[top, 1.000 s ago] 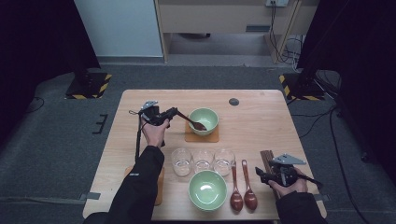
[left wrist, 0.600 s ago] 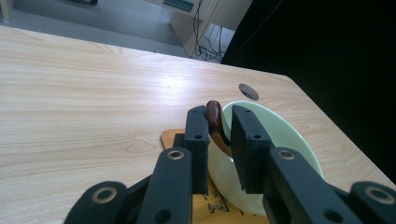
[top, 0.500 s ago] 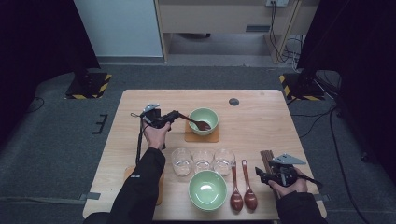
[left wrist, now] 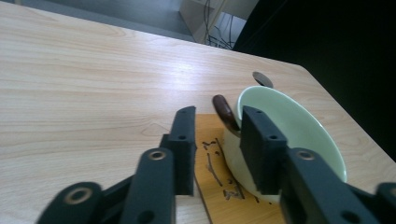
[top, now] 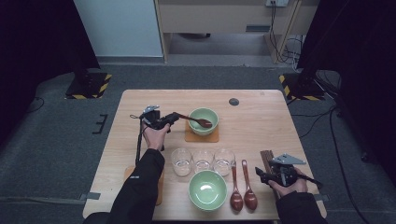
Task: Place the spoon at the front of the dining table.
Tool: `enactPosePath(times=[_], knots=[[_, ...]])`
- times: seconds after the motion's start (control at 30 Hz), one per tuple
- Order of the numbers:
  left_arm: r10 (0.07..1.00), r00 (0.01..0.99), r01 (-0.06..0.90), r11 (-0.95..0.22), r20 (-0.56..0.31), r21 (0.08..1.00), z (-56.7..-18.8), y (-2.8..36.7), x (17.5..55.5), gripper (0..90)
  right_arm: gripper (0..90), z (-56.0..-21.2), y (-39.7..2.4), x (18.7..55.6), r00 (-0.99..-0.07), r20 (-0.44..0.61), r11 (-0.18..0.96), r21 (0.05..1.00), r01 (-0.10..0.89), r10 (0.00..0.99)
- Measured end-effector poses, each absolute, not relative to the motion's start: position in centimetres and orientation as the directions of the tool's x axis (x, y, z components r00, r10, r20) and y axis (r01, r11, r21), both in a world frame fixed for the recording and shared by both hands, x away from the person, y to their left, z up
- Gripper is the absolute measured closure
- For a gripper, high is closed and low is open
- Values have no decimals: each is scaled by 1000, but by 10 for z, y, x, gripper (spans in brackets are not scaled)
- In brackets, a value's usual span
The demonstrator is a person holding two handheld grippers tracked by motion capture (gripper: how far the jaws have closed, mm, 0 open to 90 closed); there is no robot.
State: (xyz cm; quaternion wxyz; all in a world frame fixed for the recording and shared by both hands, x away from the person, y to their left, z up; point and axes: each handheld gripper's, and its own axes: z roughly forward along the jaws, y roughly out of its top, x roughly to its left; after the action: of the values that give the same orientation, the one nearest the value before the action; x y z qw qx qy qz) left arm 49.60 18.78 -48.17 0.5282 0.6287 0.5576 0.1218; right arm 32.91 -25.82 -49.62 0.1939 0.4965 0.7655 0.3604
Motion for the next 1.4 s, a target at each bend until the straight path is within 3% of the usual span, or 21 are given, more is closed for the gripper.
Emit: enactPosePath(times=[0.23,0.67,1.13,1.4], knots=[[830,365,538,182,-422,823,-473,194,488,388,355,-495,-261,329,-420,62,235,752,616,905],[828,452,459,104,-332,882,-451,223,445,218,378,-495,-266,331,-402,73,215,751,625,913],[847,470,443,16,-247,896,-462,258,386,180,412,-493,-271,335,-378,86,192,746,638,922],[854,447,490,17,-268,872,-474,271,357,155,422,-490,-273,340,-364,72,197,736,647,929]])
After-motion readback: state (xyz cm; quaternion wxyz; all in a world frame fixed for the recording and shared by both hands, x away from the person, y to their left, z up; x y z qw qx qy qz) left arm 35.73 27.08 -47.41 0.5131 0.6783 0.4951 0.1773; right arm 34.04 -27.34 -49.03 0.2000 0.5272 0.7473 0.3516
